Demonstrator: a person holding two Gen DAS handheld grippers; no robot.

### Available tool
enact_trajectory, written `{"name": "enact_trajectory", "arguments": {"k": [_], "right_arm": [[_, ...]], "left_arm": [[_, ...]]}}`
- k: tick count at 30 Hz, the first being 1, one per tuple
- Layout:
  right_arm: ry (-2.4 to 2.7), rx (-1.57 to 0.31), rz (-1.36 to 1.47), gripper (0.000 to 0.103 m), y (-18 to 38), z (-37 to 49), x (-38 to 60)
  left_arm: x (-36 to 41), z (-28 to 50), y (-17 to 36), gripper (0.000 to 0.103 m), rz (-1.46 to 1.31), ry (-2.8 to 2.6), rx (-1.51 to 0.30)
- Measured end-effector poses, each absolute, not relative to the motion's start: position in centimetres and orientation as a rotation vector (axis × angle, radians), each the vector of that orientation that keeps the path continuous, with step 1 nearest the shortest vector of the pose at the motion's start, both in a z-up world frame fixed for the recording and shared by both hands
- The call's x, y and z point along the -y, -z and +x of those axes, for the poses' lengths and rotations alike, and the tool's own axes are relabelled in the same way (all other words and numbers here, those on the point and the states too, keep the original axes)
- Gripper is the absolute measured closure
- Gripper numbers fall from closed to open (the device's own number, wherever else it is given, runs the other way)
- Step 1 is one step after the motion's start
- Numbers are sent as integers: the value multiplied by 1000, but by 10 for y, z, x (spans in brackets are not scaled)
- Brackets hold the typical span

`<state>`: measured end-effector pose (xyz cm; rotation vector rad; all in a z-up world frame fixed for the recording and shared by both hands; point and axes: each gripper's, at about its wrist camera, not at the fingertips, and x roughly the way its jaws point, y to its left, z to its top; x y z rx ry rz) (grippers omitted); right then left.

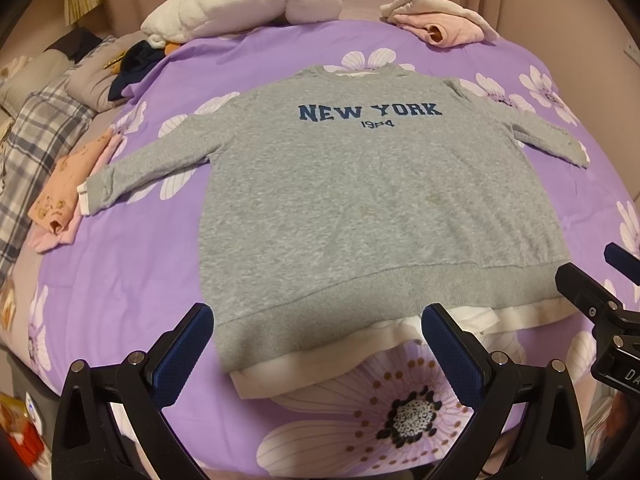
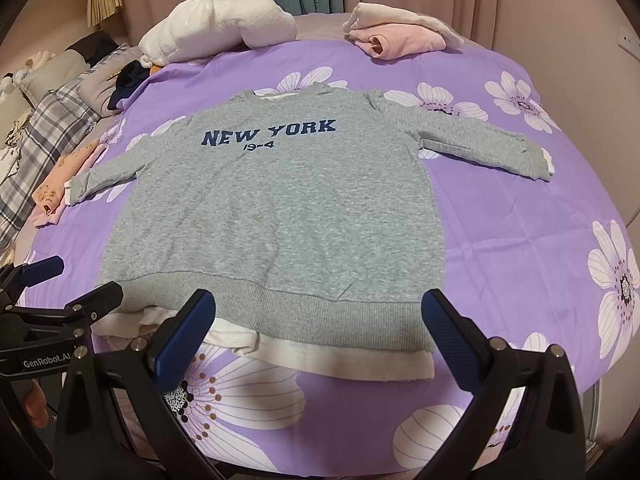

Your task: Fold small clothes

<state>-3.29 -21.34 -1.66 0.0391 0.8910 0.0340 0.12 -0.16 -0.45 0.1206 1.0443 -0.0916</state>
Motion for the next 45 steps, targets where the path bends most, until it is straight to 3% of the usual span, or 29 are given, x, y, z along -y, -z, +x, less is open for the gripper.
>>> {"name": "enact_trajectory", "arguments": {"k": [45], "right_arm": [[-35, -892, 41, 0, 18, -34, 212]], "left_arm": [[8, -1, 2, 0, 133, 93, -1039]]}}
